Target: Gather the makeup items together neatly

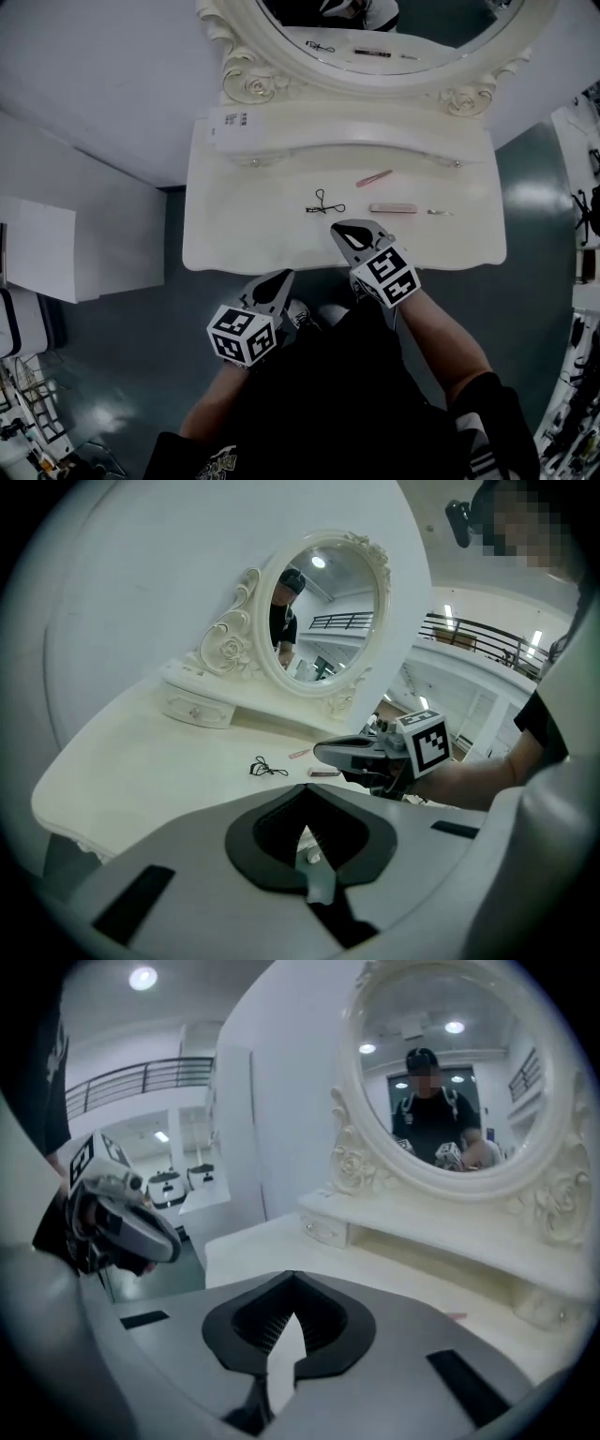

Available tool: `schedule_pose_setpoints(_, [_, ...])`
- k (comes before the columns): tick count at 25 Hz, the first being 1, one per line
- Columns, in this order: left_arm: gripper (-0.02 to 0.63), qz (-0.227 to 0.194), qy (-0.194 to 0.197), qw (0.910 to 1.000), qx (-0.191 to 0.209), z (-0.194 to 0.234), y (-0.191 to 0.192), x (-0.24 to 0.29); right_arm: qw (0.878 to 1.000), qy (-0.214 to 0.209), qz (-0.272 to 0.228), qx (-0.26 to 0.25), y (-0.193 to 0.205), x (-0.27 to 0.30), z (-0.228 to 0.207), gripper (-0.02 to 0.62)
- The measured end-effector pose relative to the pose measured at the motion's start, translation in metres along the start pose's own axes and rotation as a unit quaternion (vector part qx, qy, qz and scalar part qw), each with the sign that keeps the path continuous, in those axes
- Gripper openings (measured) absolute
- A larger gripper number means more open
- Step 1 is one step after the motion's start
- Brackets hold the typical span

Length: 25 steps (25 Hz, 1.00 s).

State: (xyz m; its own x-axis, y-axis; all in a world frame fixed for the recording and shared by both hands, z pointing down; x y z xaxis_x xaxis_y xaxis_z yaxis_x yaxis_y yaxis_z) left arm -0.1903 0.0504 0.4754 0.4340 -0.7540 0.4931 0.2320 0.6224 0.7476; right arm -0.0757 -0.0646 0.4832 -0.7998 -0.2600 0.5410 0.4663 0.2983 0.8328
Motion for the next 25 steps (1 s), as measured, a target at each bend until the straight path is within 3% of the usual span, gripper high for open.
schedule_pose_setpoints(4, [0.008,-0.006,0.021,0.9997,0.013,-0.012,-0.003,0.000,0.992,0.009,-0.068,0.106,-0.006,-0.036,0.017,0.029])
schedule_pose_setpoints(7, [0.008,-0.009,0.038,0.9989,0.027,-0.021,-0.006,-0.002,0.984,0.016,-0.099,0.151,-0.007,-0.058,0.033,0.029])
schedule_pose_setpoints(16, [0.008,0.010,0.082,0.9953,0.051,-0.043,0.005,-0.002,0.979,0.028,-0.099,0.175,0.012,-0.080,0.092,0.029])
schedule_pose_setpoints(25, [0.008,0.021,0.106,0.9920,0.065,-0.053,0.014,-0.007,0.973,0.040,-0.109,0.198,0.022,-0.085,0.113,0.029])
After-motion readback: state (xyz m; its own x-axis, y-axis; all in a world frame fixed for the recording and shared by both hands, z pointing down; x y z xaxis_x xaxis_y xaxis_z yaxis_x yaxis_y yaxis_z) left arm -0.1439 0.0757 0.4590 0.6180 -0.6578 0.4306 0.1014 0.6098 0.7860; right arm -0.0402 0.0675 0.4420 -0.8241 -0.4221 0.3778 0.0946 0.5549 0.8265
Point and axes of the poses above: the fingertips, and each gripper's own axes: x forward along the fingers, z to its left, y out of its underside, the point moved 4 cm from there along -x, backward along the fingers, and after that the axes turned 5 degrees about -y, right-handed, at the moved point
